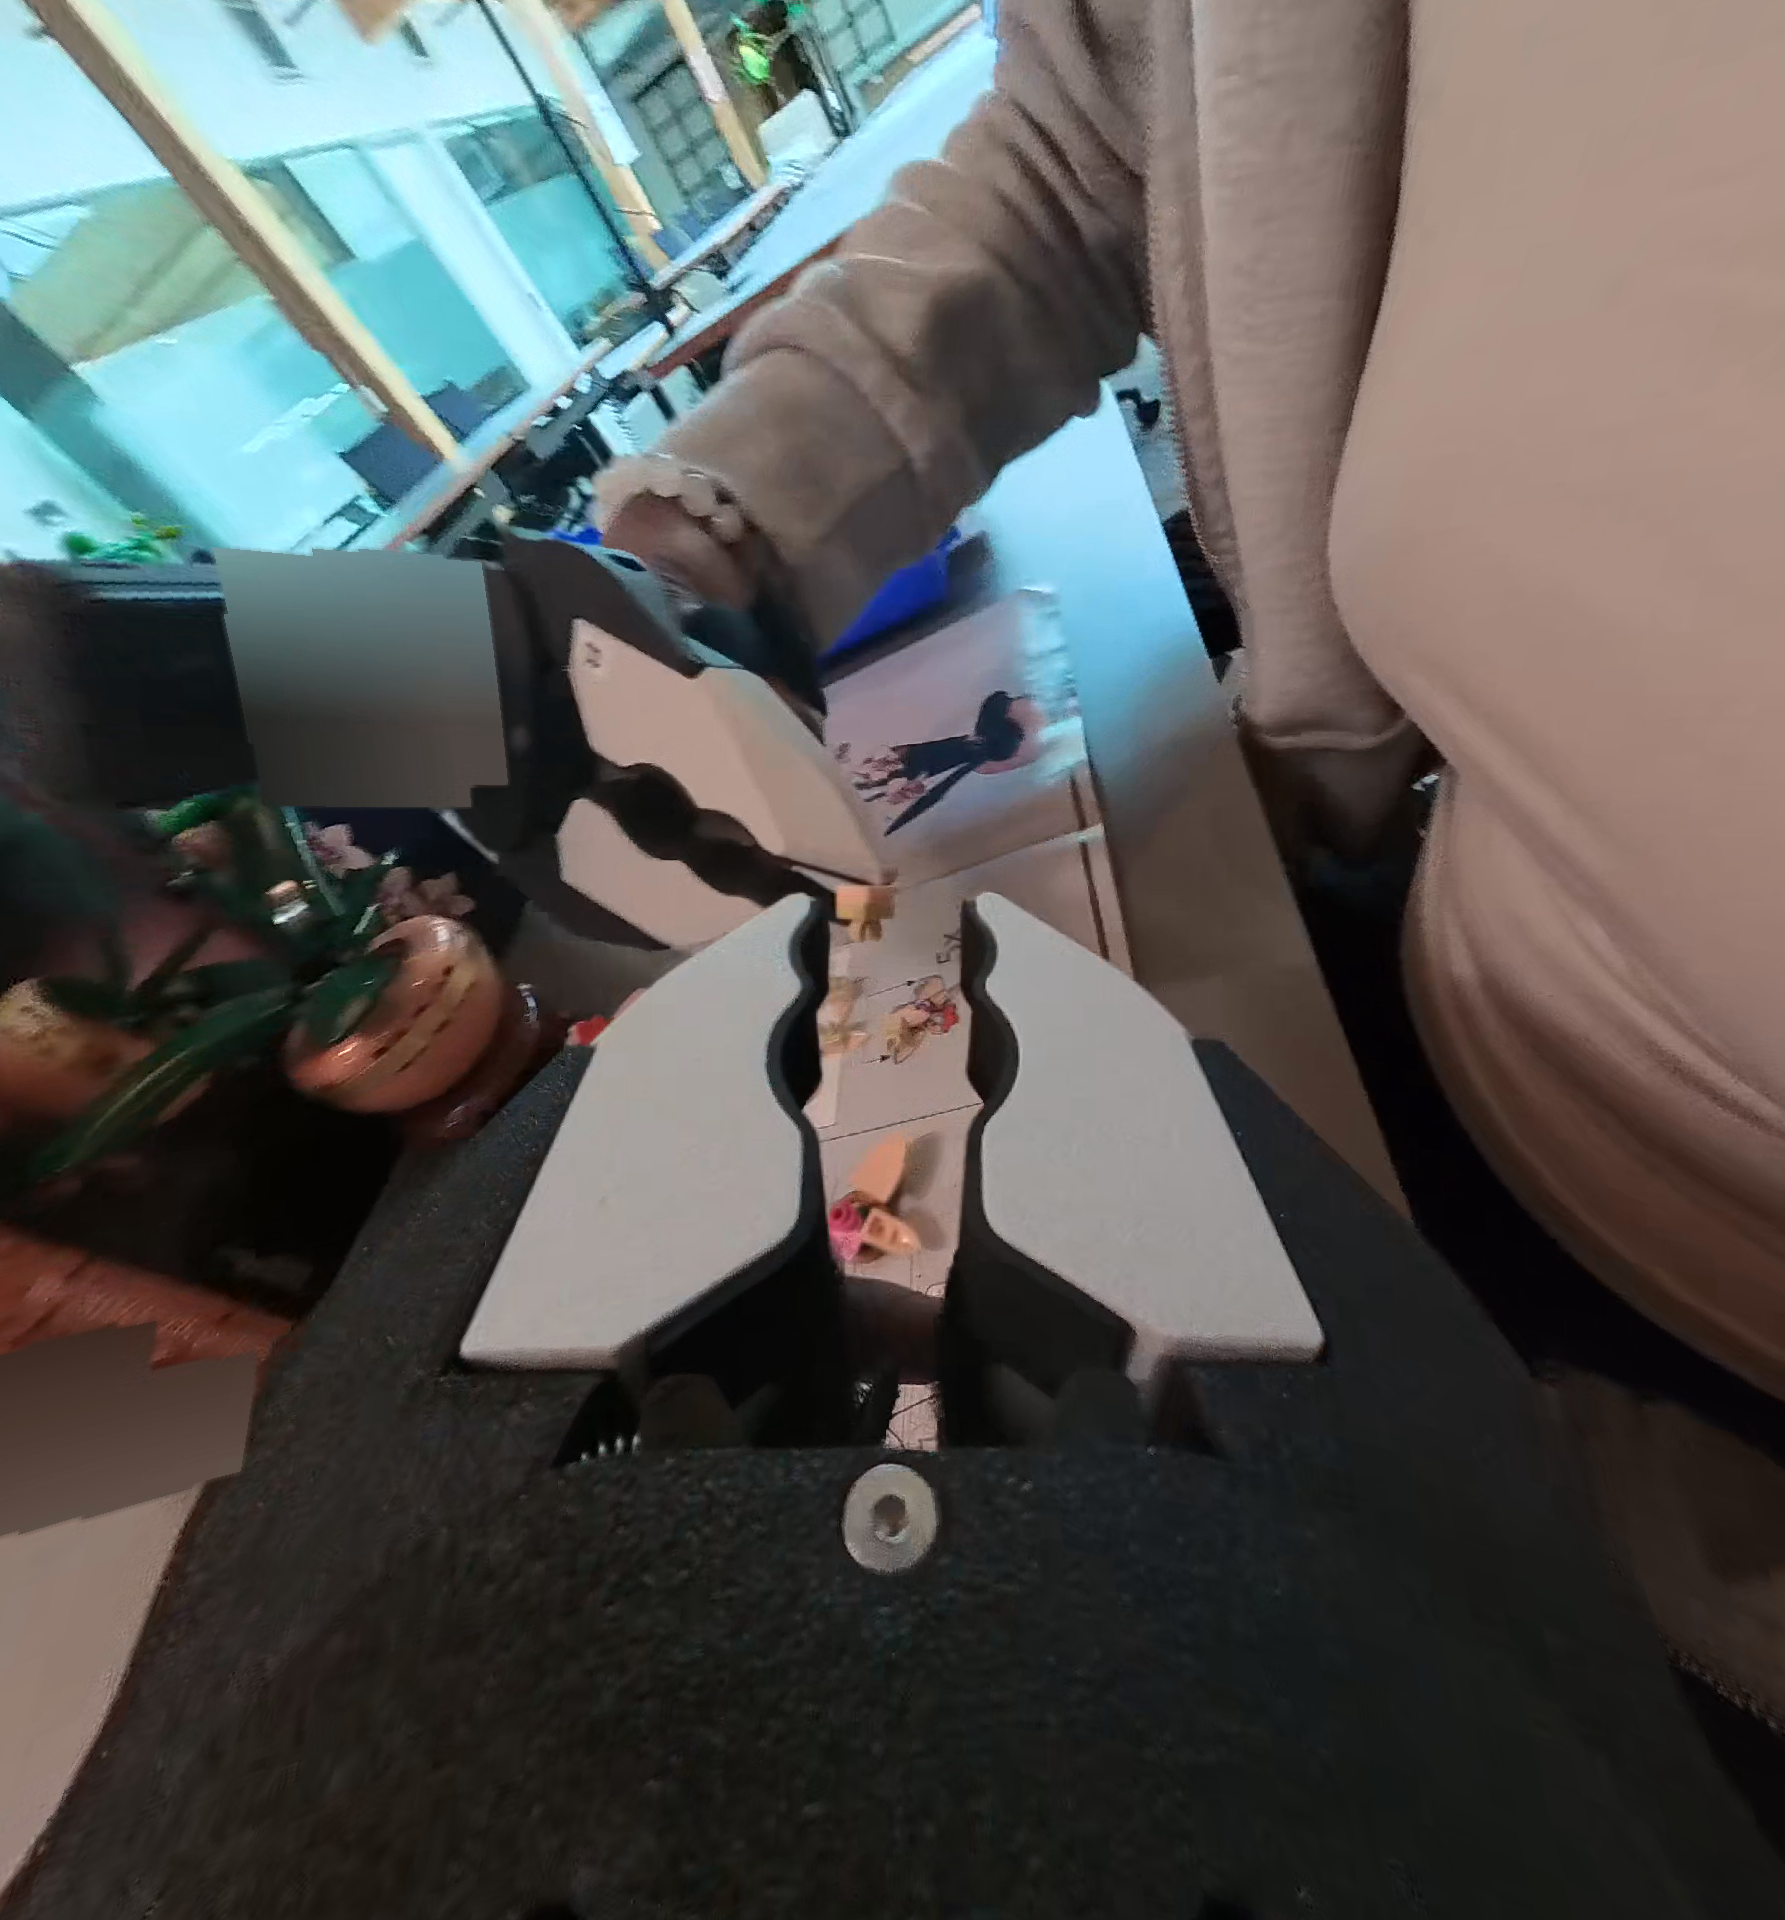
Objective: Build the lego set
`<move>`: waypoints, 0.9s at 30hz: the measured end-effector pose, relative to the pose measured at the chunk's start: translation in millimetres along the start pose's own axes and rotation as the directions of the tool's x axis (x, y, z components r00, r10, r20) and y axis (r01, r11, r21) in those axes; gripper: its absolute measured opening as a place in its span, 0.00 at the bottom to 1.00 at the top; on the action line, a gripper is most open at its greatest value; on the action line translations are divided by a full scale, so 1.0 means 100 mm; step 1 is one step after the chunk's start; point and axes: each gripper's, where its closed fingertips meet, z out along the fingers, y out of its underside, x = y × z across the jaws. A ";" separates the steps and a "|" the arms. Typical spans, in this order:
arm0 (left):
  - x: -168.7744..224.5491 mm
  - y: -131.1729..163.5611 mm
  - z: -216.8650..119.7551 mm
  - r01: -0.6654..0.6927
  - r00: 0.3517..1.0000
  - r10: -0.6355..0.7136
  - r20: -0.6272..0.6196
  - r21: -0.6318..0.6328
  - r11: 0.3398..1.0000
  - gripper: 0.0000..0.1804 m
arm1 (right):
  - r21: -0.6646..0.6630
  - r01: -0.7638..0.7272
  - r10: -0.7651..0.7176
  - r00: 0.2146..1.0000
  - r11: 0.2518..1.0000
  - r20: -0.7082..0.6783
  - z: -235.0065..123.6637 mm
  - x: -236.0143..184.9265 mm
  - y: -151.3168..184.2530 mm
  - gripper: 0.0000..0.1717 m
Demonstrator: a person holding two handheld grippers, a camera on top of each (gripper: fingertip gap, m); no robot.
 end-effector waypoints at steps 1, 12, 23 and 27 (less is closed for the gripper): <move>0.02 0.01 0.04 -0.002 1.000 0.002 -0.018 -0.011 1.000 0.13 | -0.013 0.002 -0.002 1.000 1.000 0.003 0.00 0.00 0.00 0.02; 0.05 0.07 0.13 0.076 0.997 -0.076 -0.008 0.007 0.997 0.05 | -0.135 0.029 -0.031 0.999 0.990 -0.017 0.05 0.00 0.10 0.03; -0.49 0.14 -0.20 0.326 0.834 -0.409 0.370 0.268 0.907 0.05 | 0.061 0.558 -0.405 0.669 0.828 -0.623 -0.38 0.23 -0.50 0.20; -0.48 0.16 -0.19 0.314 0.837 -0.389 0.385 0.244 0.918 0.05 | -0.029 0.562 -0.441 0.615 0.827 -0.654 -0.24 0.23 -0.45 0.12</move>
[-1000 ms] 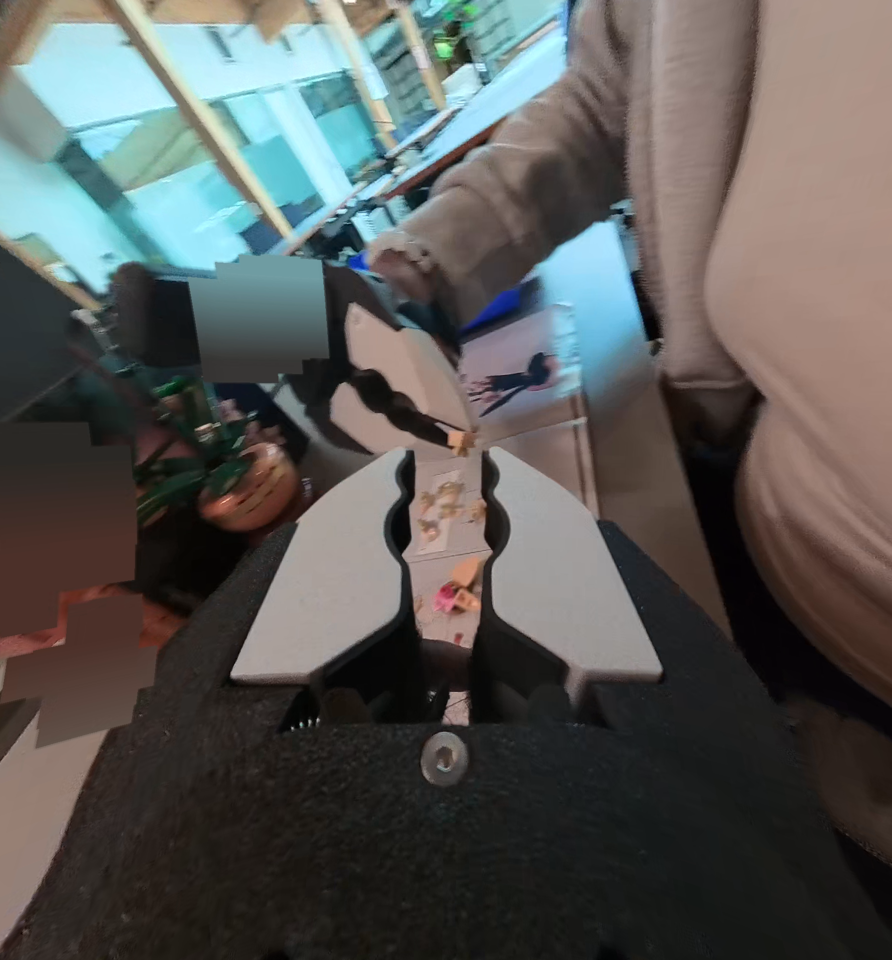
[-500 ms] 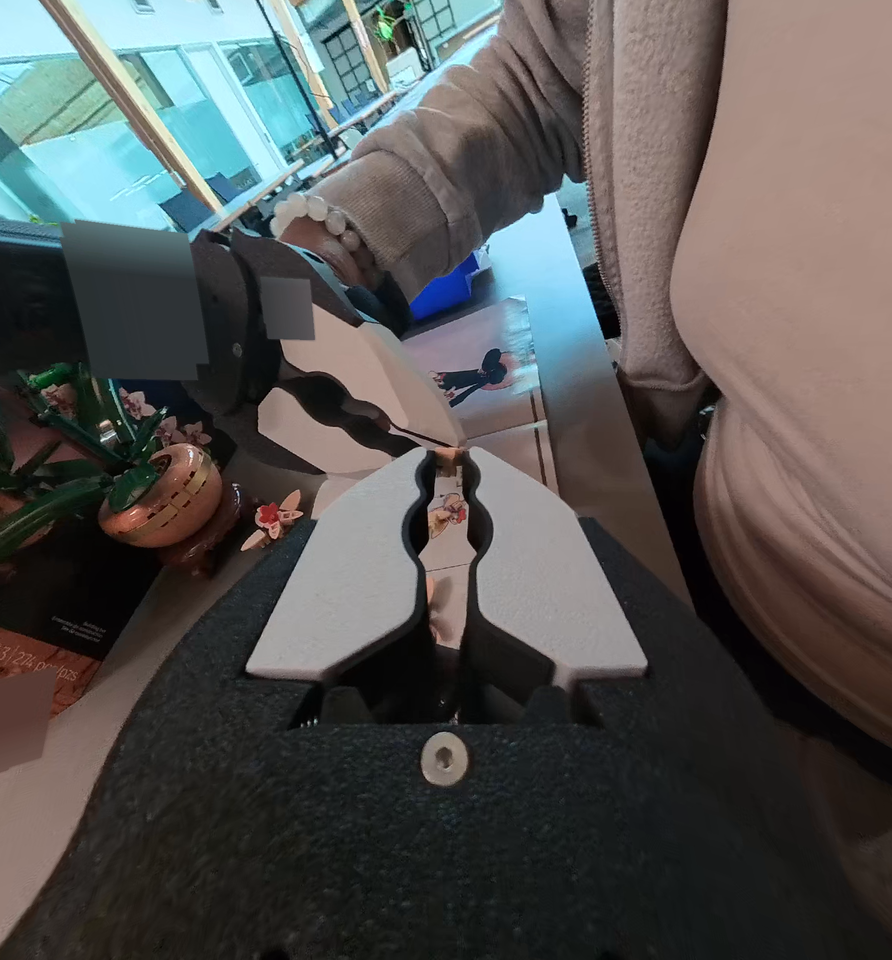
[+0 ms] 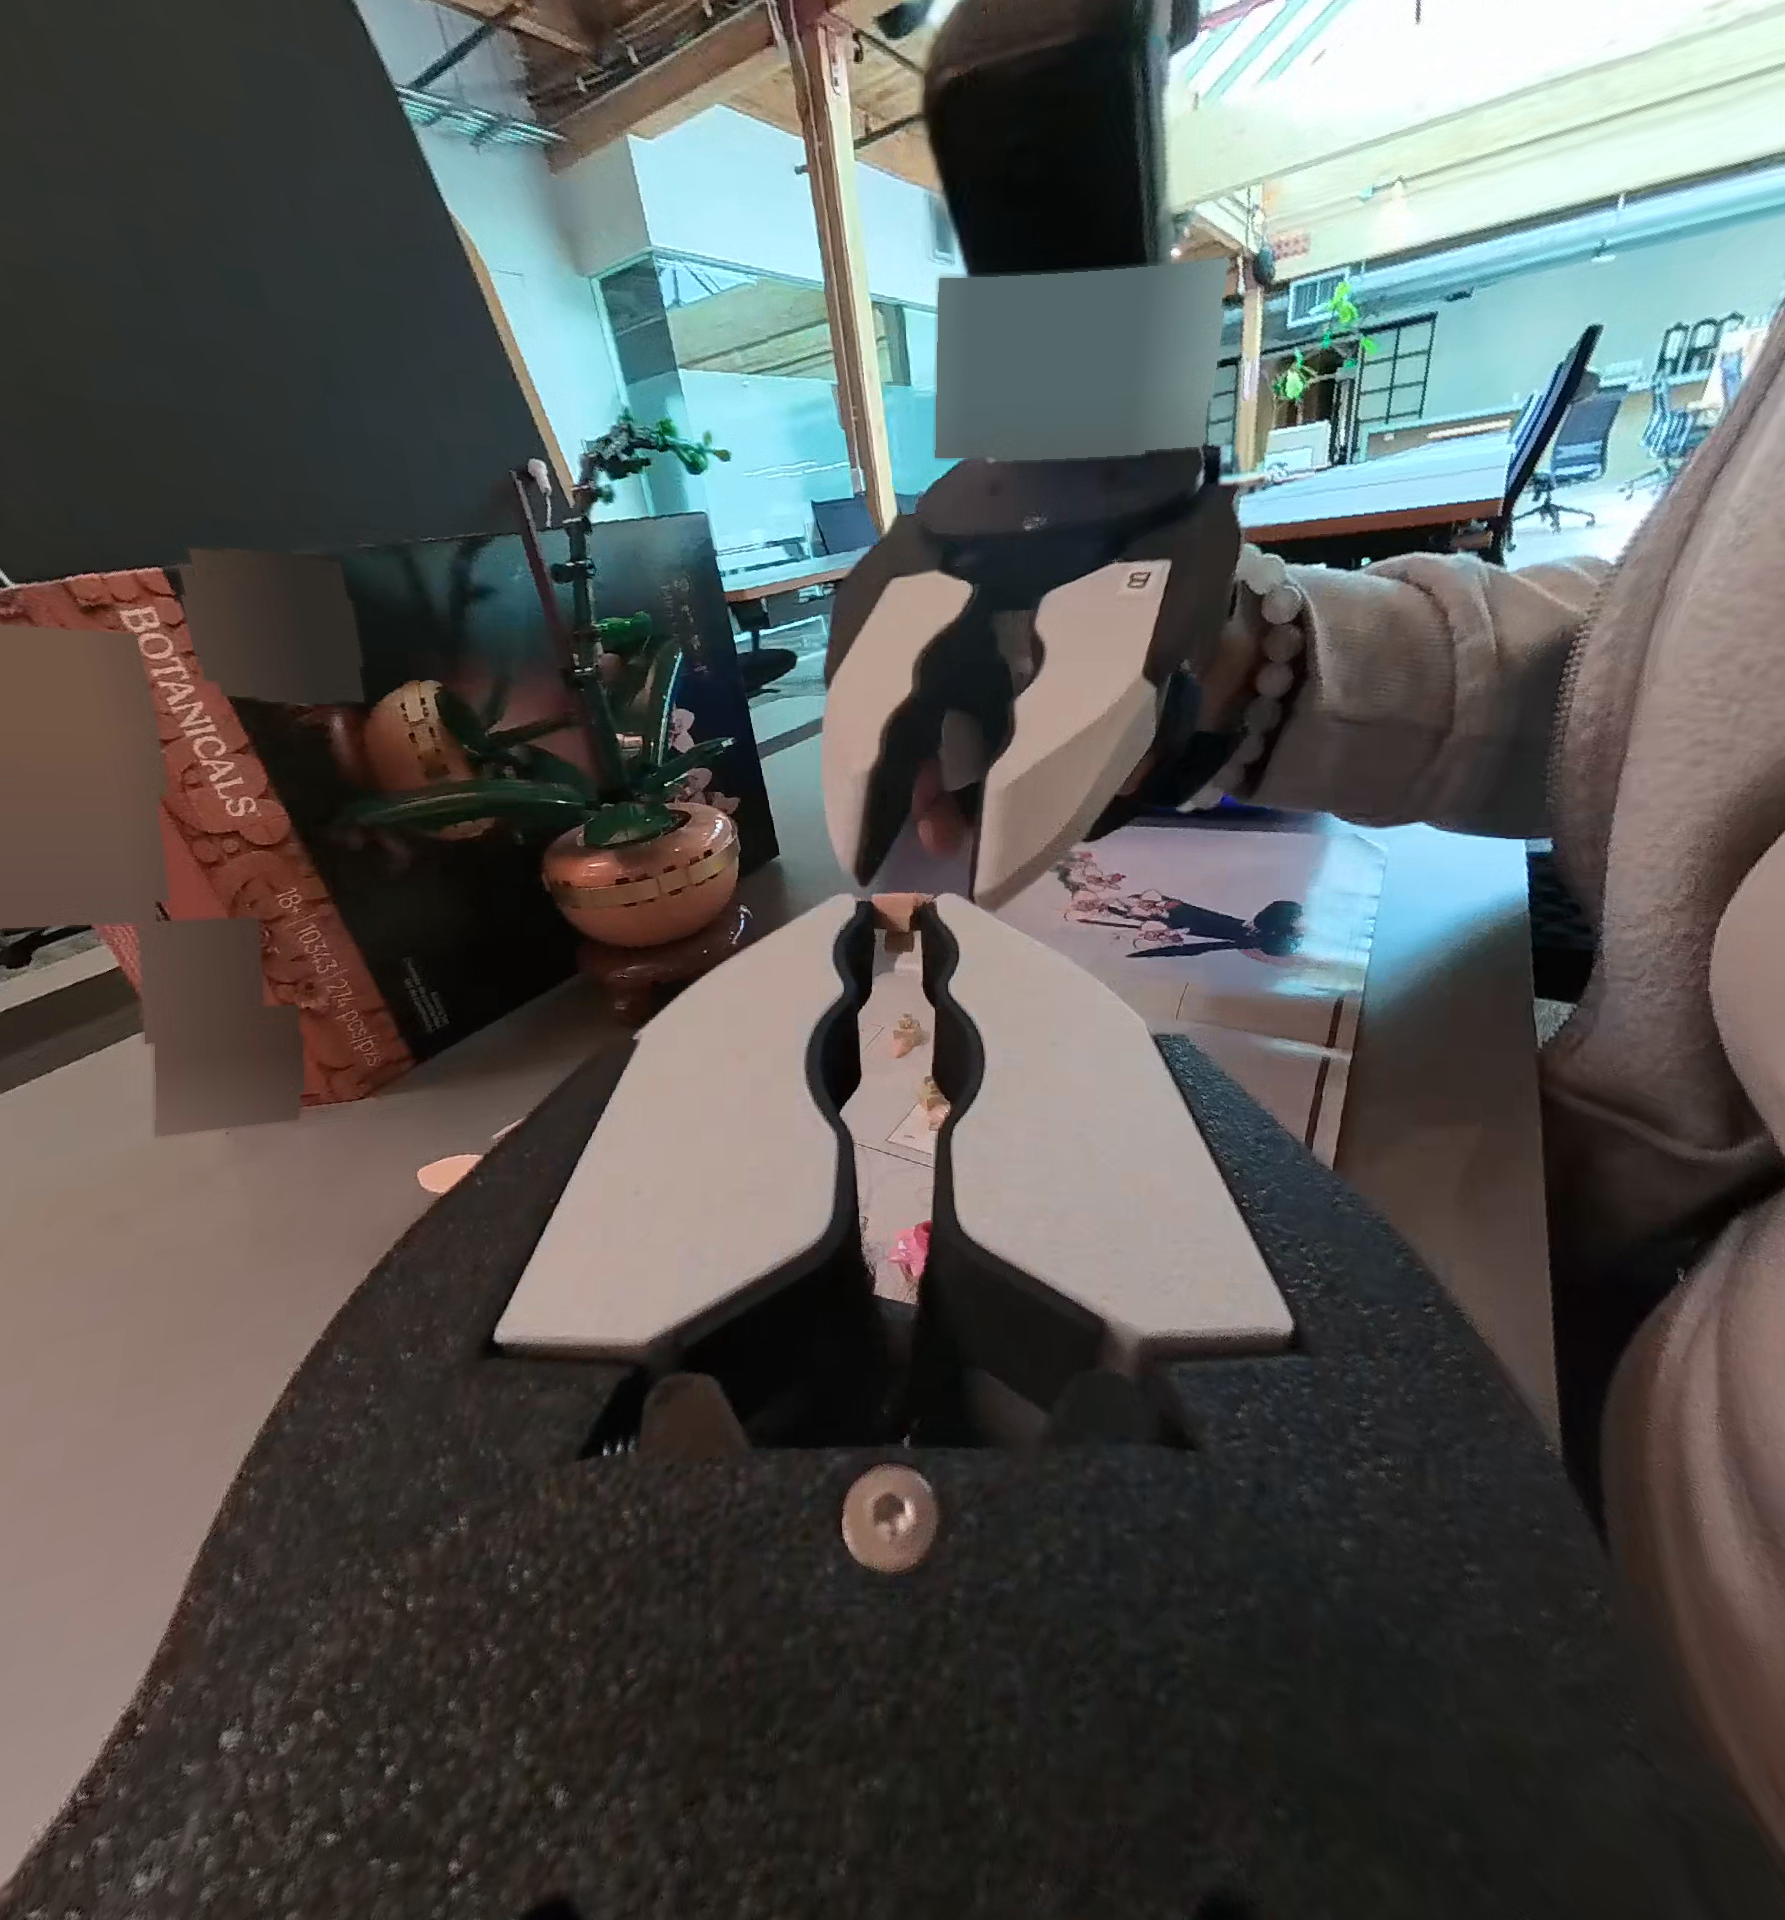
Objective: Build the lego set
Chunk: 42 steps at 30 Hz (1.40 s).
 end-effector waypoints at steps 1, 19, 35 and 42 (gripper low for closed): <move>0.02 0.01 0.01 -0.011 1.000 0.010 -0.006 -0.009 1.000 0.05 | -0.024 -0.008 0.008 1.000 1.000 0.018 0.02 -0.02 0.03 0.11; 0.15 0.17 0.00 -0.102 0.994 0.097 -0.047 -0.113 0.988 0.05 | -0.154 0.032 -0.019 0.996 0.988 0.083 0.10 -0.12 0.23 0.04; -0.52 -0.29 -0.59 0.270 0.917 -0.300 0.262 0.145 0.952 0.19 | 0.287 -0.020 0.035 0.998 0.958 -0.045 -0.44 0.12 -0.30 0.03; -0.36 0.02 -0.60 0.158 0.955 -0.107 0.276 -0.168 0.973 0.26 | 0.245 -0.056 0.062 0.998 0.968 -0.018 -0.42 0.20 -0.15 0.03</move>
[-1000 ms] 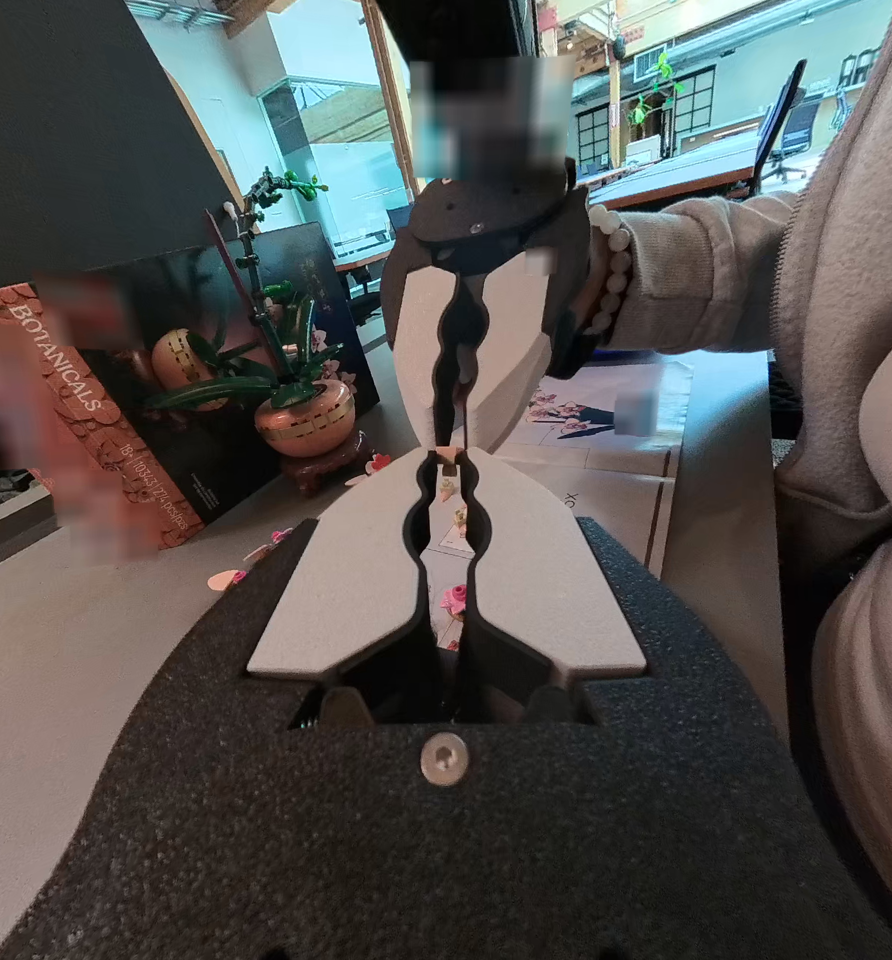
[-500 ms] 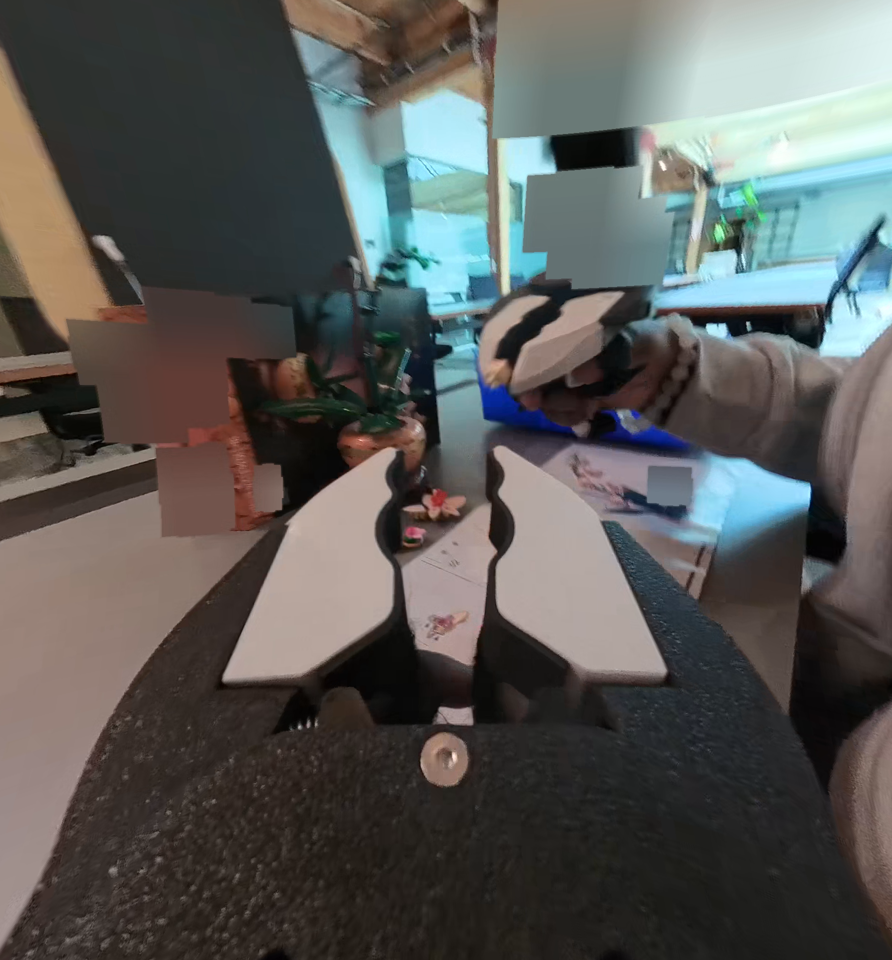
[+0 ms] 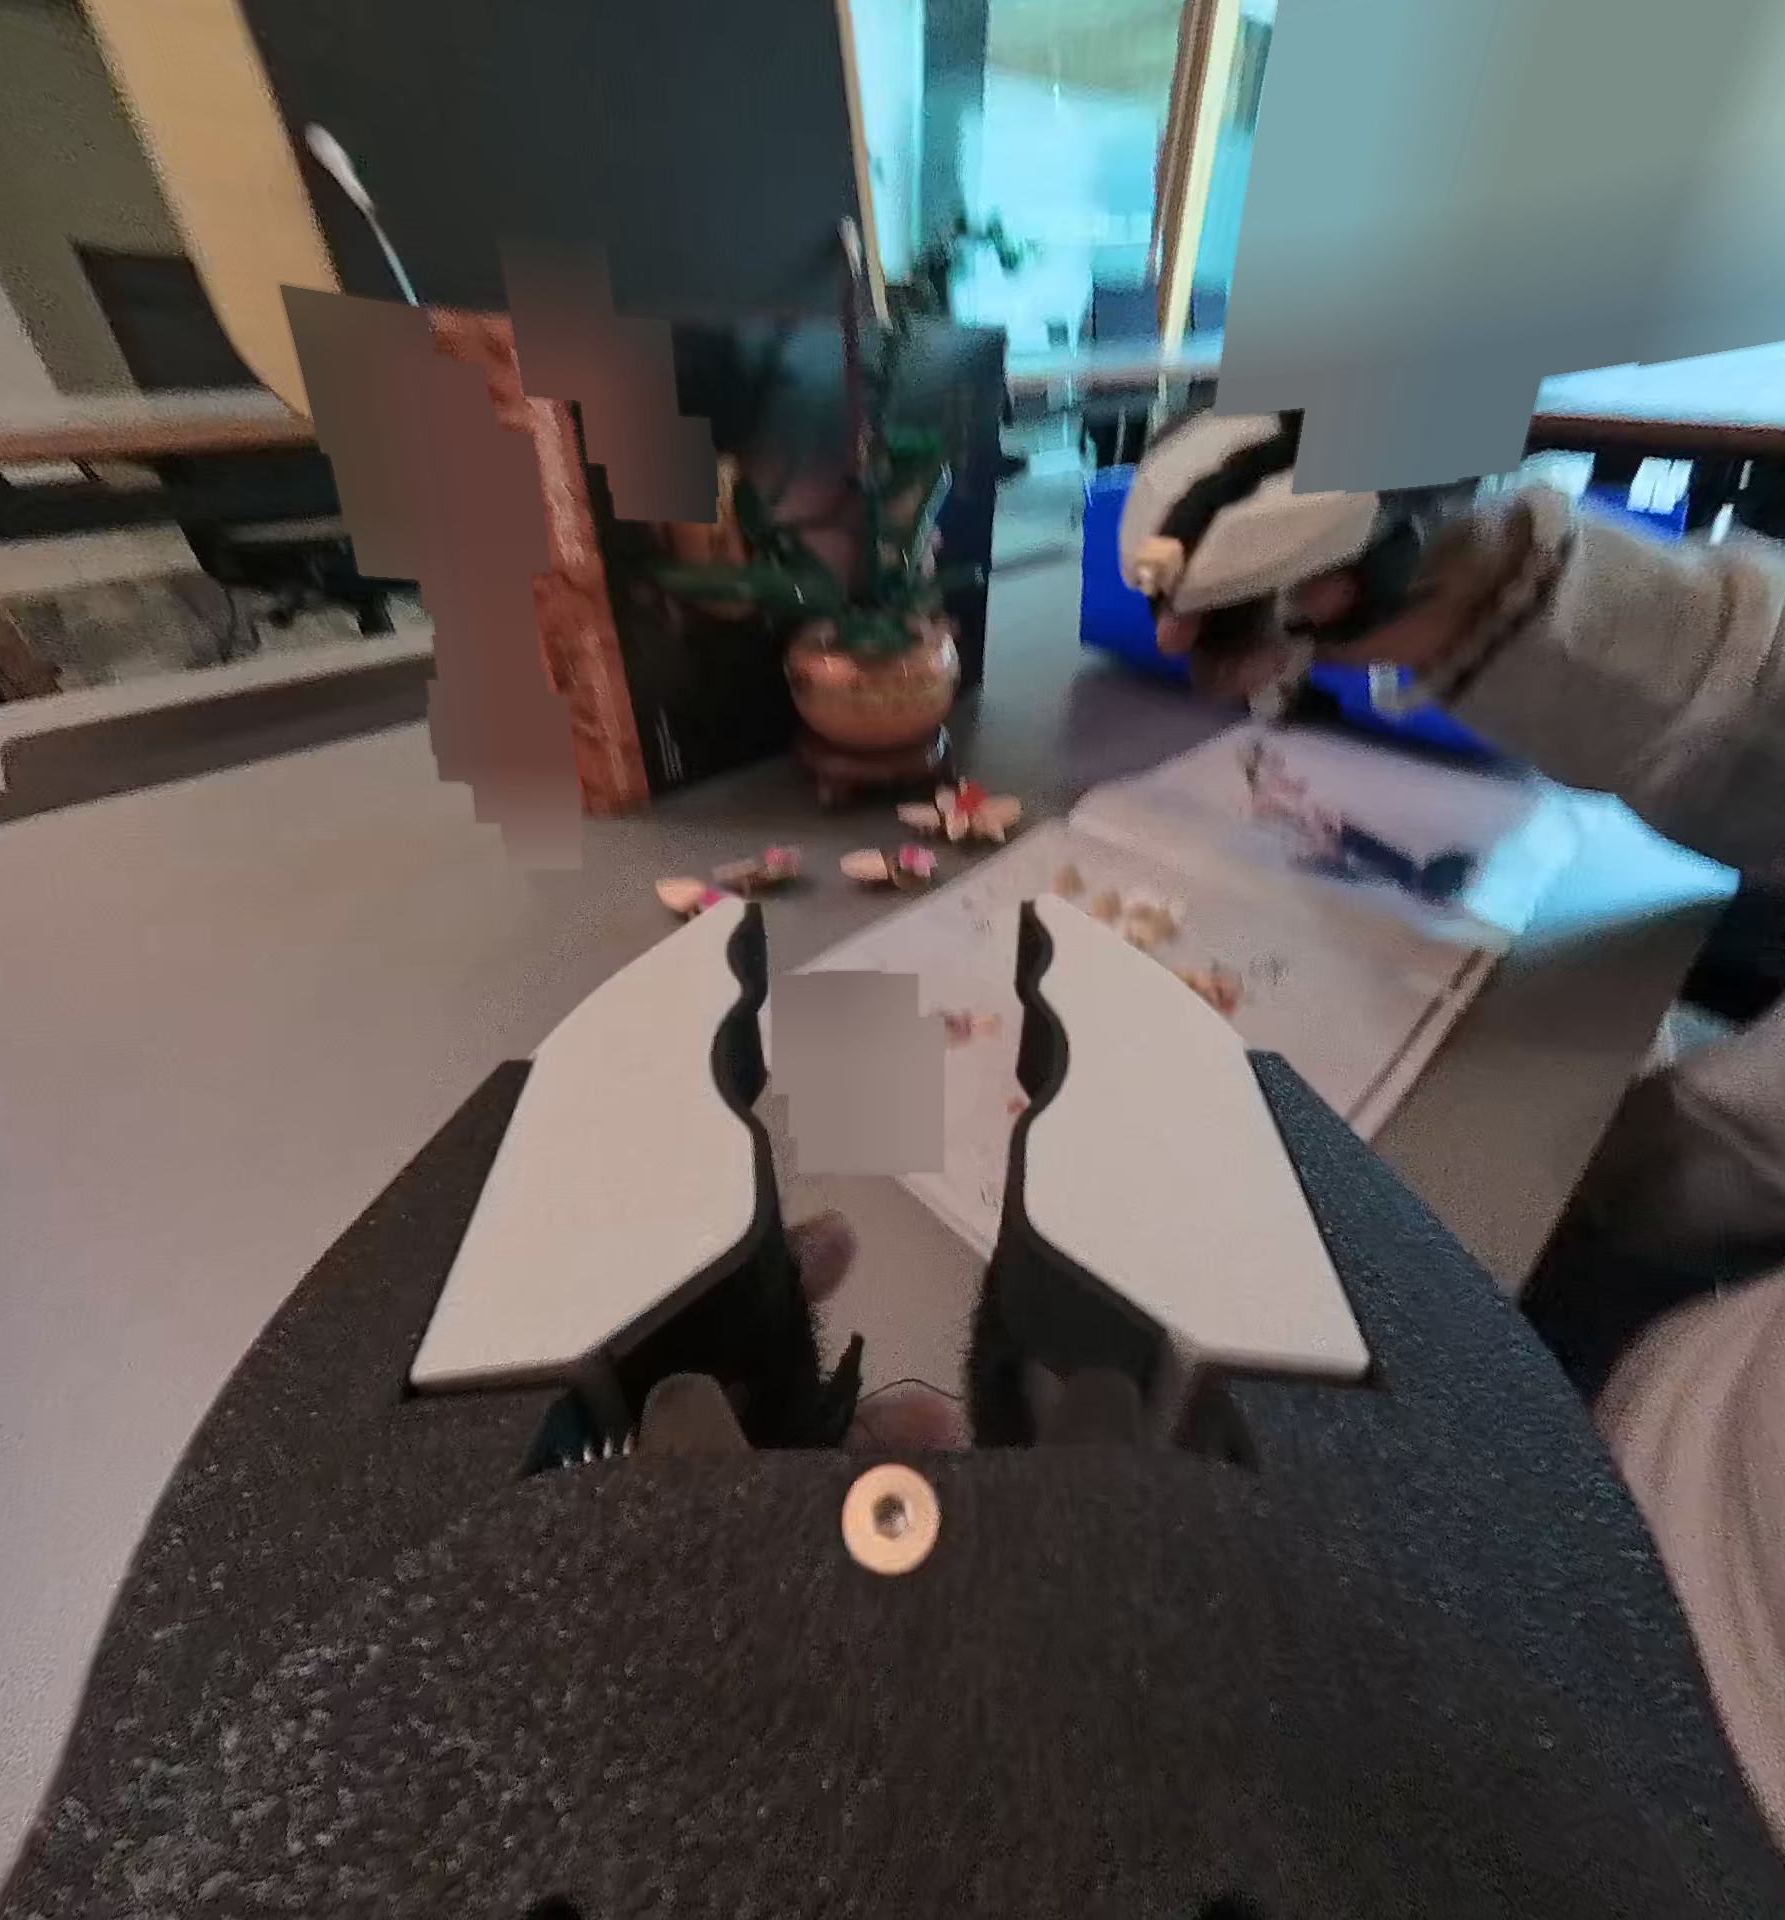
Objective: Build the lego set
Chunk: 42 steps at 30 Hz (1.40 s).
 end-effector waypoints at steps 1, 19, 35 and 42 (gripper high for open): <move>0.07 0.09 0.01 -0.023 1.000 0.022 -0.020 -0.056 0.998 0.24 | -0.066 0.020 -0.020 1.000 0.998 0.005 0.01 0.00 0.10 0.03; 0.55 0.84 0.39 -0.098 0.967 -0.064 -0.246 -0.592 0.800 0.06 | -0.570 0.187 -0.005 0.952 0.800 0.305 0.27 -0.08 1.18 0.03; 0.45 0.99 0.58 -0.078 0.943 -0.156 -0.294 -0.651 0.755 0.02 | -0.541 0.281 -0.025 0.902 0.792 0.432 0.37 -0.05 1.29 0.03; 0.43 1.02 0.59 -0.082 0.943 -0.155 -0.296 -0.656 0.750 0.02 | -0.531 0.312 -0.045 0.889 0.788 0.456 0.38 -0.05 1.26 0.03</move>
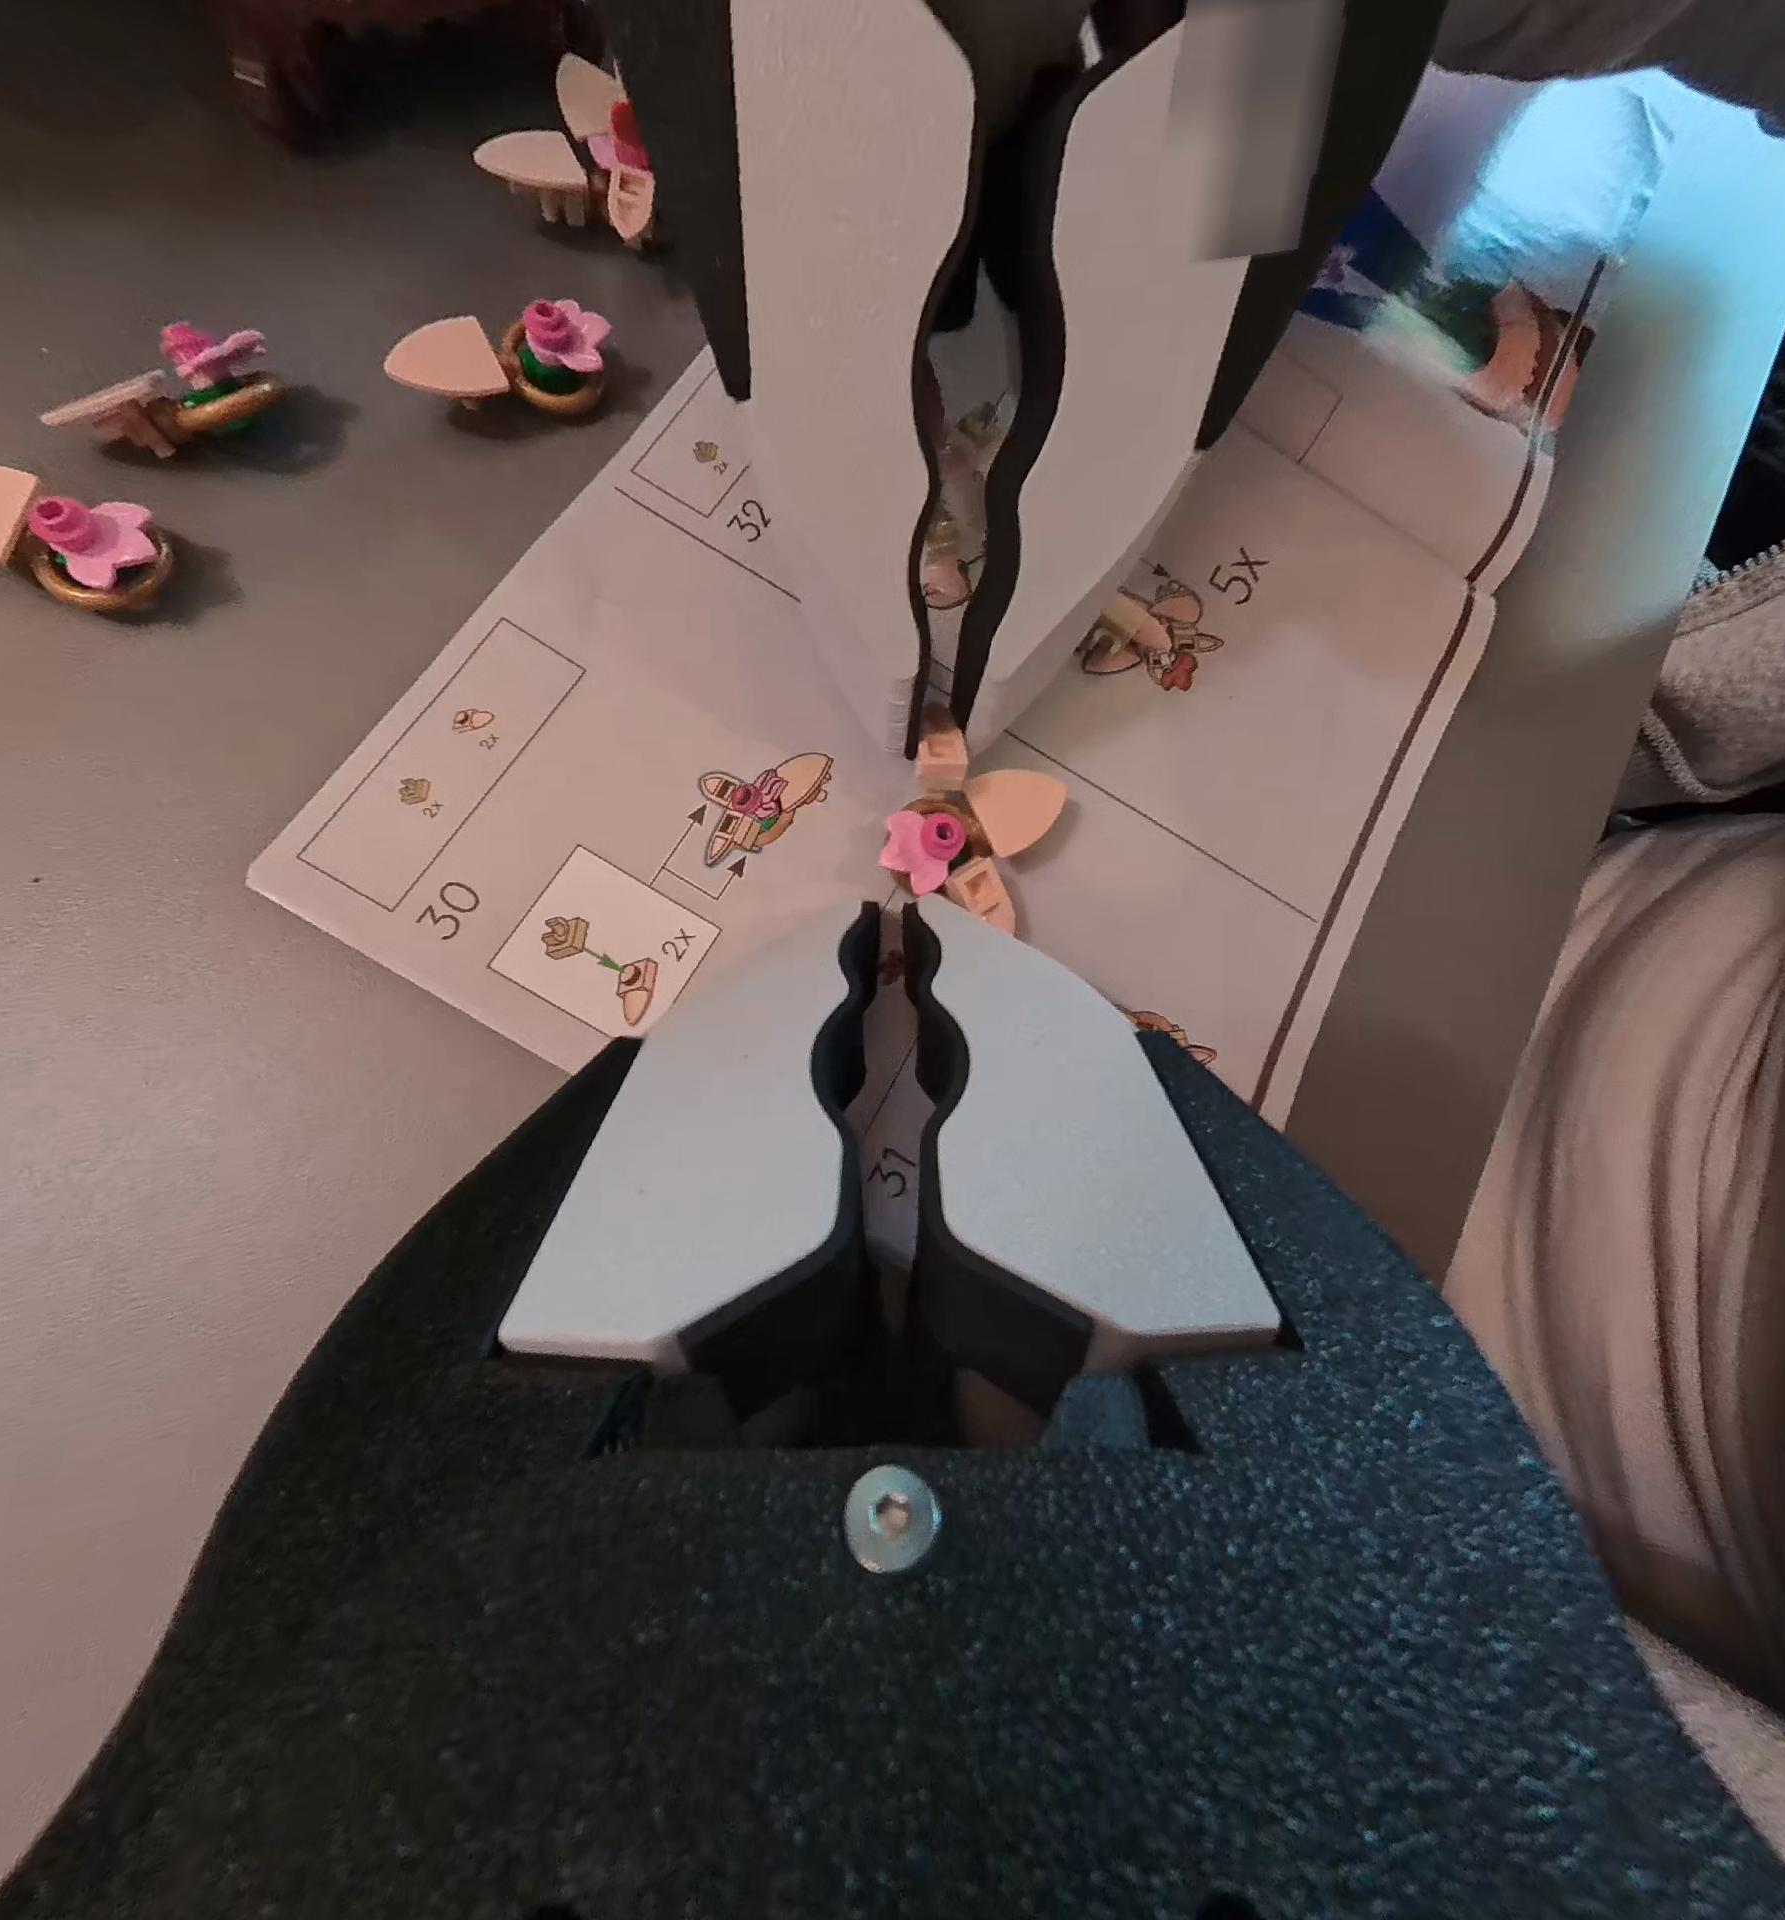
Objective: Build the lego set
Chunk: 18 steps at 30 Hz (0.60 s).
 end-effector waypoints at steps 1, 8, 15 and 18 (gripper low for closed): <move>-0.01 0.00 0.00 0.000 1.000 0.000 0.001 0.000 1.000 0.02 | 0.000 0.009 -0.009 1.000 1.000 -0.003 0.00 0.01 -0.01 0.03; -0.01 -0.01 0.01 -0.001 1.000 0.001 -0.005 0.003 1.000 0.02 | -0.045 0.042 -0.041 0.999 0.998 0.019 0.02 0.01 0.01 0.03; -0.05 -0.09 -0.13 -0.025 0.998 0.022 0.057 0.045 0.999 0.03 | -0.060 0.046 -0.046 0.999 0.997 0.012 0.02 0.02 -0.01 0.03; 0.04 -0.16 -0.15 -0.055 0.998 0.051 0.049 0.086 0.995 0.02 | -0.084 0.049 -0.048 0.999 0.995 0.011 0.03 0.02 0.00 0.03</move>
